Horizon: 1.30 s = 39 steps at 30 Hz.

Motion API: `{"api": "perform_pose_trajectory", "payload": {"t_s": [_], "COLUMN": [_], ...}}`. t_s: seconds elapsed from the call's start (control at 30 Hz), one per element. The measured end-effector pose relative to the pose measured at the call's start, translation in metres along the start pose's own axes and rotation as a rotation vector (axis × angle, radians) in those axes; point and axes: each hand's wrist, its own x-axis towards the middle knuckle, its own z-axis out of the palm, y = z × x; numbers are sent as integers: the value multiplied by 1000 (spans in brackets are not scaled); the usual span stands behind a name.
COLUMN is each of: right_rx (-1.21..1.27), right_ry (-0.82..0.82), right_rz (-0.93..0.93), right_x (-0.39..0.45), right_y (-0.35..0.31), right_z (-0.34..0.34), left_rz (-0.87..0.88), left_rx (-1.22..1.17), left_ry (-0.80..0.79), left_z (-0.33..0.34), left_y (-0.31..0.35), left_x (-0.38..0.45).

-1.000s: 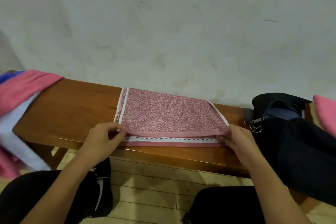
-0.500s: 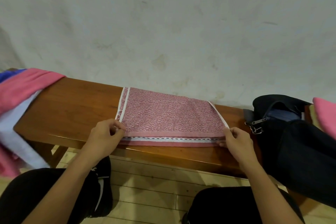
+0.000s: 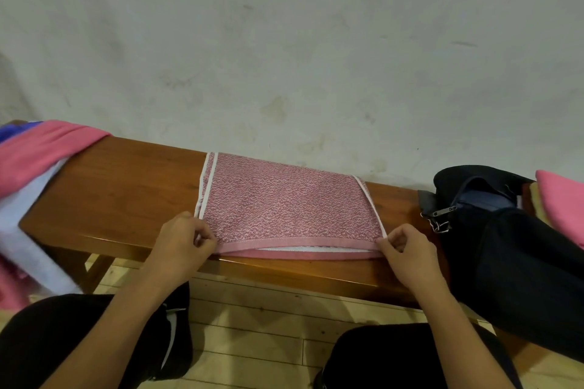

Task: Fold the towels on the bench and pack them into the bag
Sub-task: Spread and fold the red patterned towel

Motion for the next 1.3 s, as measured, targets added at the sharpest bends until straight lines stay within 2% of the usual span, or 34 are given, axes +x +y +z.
{"api": "perform_pose_trajectory", "payload": {"t_s": [0.37,0.63,0.83,1.03,1.1,1.2,1.3], "right_rx": [-214,-180,-224,-225,-273,-423,-458], "right_ry": [59,51,38,0,3,50,-4], "right_rz": [-53,-37,-97,-166,-195,-287,-398], "right_x": [-7,-9,-11,-12,-14,-17,-16], "right_y": [1,-2,-2,0,0,-3,-4], "right_z": [-3,-1,-1,1,5,10,13], "left_rz": [61,44,63,99,80,218,529], "left_rx": [34,4,13,76,174,337,211], "left_ry": [3,21,20,119,146,147,68], "left_z": [-2,0,5,8,7,10,21], "left_y": [0,-7,-17,-24,-20,-13,-4], "left_x": [-2,-3,-2,2,0,-1,0]}}
